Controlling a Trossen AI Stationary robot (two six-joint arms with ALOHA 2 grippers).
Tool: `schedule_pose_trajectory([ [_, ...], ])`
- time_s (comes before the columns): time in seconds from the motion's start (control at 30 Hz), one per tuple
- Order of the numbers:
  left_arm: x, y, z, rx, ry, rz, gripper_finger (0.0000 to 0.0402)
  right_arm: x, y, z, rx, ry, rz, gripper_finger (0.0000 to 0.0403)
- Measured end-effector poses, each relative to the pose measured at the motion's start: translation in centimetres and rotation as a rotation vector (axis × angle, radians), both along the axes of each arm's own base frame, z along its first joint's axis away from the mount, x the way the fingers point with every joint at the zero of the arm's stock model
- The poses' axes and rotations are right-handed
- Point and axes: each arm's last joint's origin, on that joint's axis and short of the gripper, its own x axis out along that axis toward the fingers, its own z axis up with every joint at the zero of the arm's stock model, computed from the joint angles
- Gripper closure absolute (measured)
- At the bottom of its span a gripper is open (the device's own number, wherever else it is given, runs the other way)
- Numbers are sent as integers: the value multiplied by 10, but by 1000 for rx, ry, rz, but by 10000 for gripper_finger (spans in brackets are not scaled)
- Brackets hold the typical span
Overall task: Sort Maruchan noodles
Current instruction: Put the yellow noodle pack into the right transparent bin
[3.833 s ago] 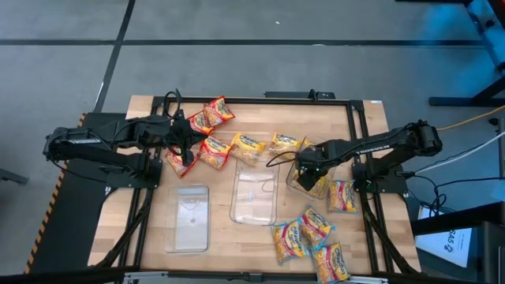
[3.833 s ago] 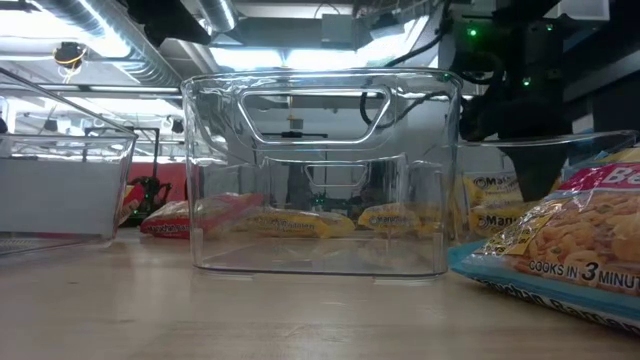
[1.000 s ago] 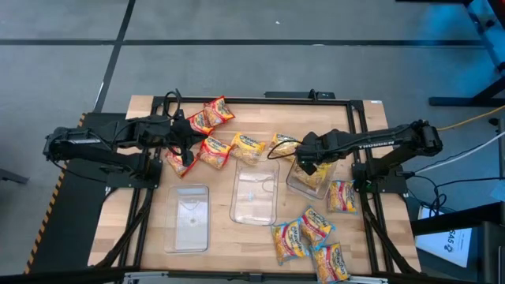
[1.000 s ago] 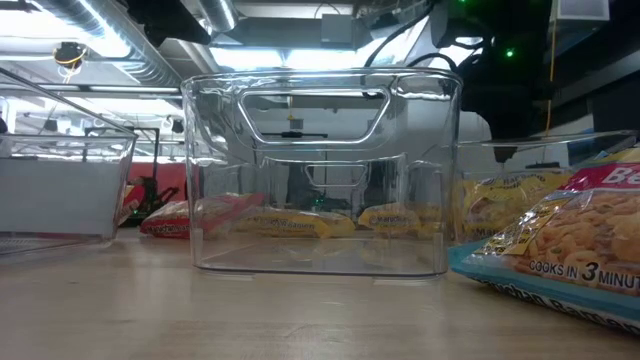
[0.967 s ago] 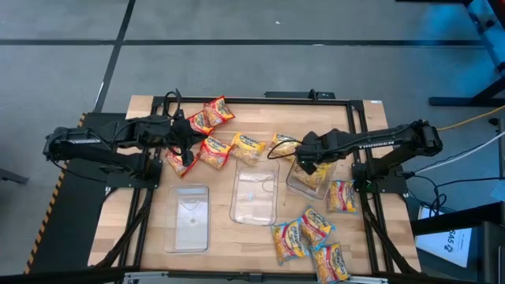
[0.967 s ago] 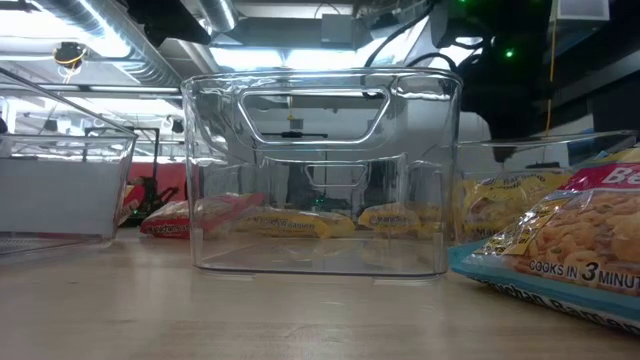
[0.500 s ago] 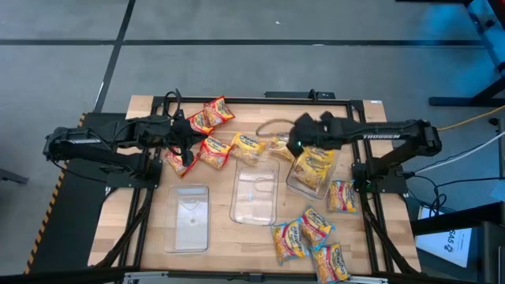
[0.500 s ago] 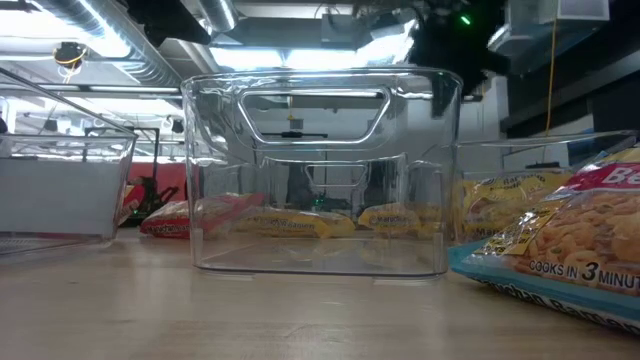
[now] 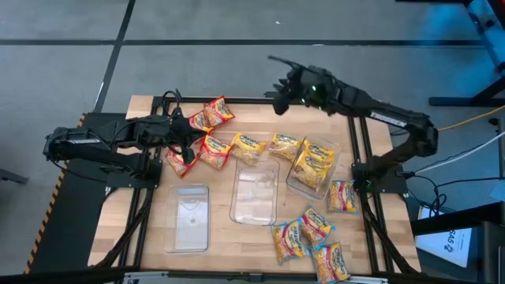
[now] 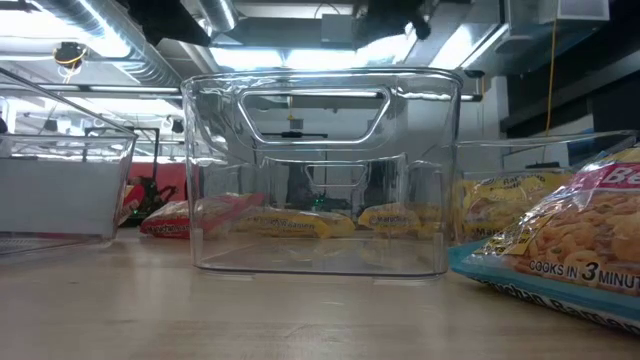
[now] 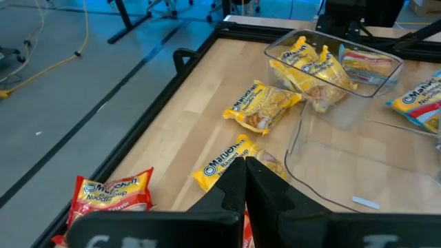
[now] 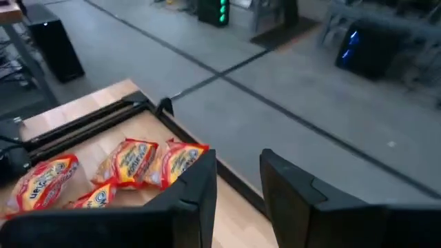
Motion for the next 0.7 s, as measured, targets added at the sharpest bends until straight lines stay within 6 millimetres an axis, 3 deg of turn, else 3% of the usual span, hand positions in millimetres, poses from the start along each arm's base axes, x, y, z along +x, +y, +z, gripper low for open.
schedule_pose_trajectory([
  [0.23,0,0,0,1,0,-1,401,18,-65,-61,362,48,112,292],
  [0.4,0,-1,0,-17,-2,-32,401,27,-95,-110,547,134,123,292],
  [0.7,1,-2,-1,-40,5,-75,401,25,-101,-166,811,359,136,292],
])
